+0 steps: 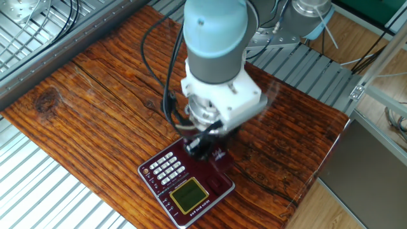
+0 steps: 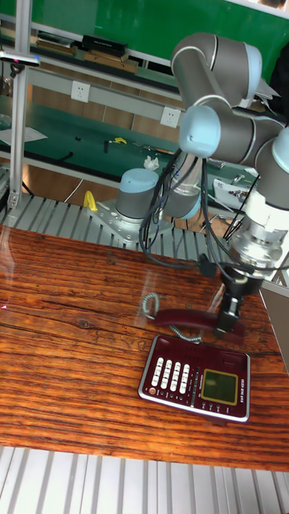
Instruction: Place the handset of the telephone on the corresponding phone cradle
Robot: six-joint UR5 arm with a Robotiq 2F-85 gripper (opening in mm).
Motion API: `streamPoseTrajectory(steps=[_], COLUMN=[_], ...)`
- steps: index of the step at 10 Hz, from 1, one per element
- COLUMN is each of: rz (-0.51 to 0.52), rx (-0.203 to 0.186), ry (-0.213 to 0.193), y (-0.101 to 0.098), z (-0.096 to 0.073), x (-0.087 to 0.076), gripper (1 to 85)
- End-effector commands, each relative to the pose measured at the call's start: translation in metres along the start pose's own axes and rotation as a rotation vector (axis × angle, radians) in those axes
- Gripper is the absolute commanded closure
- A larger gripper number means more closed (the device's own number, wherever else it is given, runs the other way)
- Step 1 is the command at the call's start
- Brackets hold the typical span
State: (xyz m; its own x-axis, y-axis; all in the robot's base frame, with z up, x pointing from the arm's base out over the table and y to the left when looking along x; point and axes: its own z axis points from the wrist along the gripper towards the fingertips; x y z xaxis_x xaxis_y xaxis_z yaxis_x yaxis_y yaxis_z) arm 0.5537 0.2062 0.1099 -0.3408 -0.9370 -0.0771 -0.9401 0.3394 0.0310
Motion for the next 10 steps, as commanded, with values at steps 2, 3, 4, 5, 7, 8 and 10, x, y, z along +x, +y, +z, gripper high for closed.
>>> streamPoseTrajectory(steps=[2,3,4,5,7,8,10], rz=[0.075,0.047,0.038,0.035,0.001,-0.004,-0.009], rx=[0.013,0.011,0.018,0.018,0.013,0.025,0.006], ry=[-0.002,0.016,0.045,0.049,0.048,0.039,0.03], y=[-0.021,-0.024,-0.025,-0.026,-0.026,-0.029,-0.026], z=[0.007,0.008,0.007,0.007,0.012,0.015,0.018], x=[-0.015,-0.009,-0.002,0.0,-0.005,-0.01,-0.013], gripper=[84.7,84.7,84.7,84.7,84.7,84.7,84.7])
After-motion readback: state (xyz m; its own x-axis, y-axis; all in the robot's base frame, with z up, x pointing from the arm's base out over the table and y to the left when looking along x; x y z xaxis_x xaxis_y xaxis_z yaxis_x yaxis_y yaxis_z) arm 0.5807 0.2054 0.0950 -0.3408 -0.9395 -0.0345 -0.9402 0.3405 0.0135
